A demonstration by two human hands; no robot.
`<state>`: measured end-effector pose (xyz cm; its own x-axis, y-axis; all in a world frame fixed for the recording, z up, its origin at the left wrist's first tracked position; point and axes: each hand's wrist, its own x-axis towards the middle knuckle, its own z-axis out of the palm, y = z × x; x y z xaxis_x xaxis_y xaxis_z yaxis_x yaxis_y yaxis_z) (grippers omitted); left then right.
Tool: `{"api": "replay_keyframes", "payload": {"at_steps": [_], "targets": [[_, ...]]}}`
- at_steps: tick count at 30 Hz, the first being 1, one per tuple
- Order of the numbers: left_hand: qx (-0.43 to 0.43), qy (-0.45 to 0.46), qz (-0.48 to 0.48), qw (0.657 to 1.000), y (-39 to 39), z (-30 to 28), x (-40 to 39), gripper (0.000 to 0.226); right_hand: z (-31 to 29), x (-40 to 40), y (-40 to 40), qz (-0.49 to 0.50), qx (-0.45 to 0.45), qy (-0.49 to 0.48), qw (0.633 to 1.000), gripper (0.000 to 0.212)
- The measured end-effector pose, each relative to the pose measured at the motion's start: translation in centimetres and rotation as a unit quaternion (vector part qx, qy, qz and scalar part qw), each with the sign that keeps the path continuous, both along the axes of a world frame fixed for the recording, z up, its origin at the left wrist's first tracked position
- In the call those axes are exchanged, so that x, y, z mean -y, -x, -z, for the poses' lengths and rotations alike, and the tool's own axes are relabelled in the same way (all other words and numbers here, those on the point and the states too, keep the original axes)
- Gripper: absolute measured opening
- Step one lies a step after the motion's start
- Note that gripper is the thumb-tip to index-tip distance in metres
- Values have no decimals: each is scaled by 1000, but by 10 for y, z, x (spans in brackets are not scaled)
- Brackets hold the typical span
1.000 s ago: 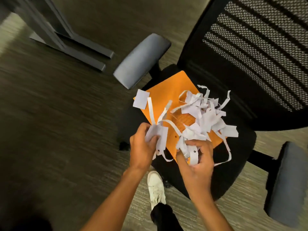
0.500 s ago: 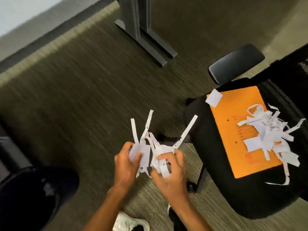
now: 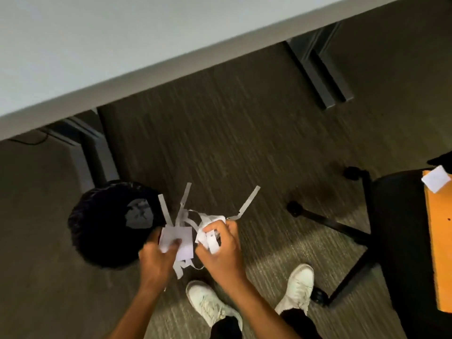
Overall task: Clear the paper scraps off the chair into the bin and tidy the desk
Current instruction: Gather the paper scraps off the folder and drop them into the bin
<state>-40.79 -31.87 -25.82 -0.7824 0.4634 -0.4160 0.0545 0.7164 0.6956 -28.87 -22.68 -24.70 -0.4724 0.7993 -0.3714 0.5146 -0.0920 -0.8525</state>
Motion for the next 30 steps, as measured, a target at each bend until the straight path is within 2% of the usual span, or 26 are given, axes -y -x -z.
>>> {"api": "replay_keyframes", "payload": {"at_steps": [5,11,15,20,25,30], "targets": [[-1,9,-85,996,48,5,54,46,5,45,65,-82,11,55,995,32],[20,14,-155,988,97,13,99,41,13,85,130,-161,-11,39,986,29],[10,37,-157,987,130,18,115,44,22,100,168,-237,29,39,970,31],[25,36,-179,983,162,20,124,52,33,109,203,-270,13,-5,963,29],[105,2,-214,971,178,17,129,49,43,118,220,-303,11,16,953,46],[109,24,-197,974,171,13,129,54,52,121,214,-292,33,15,956,50]]}}
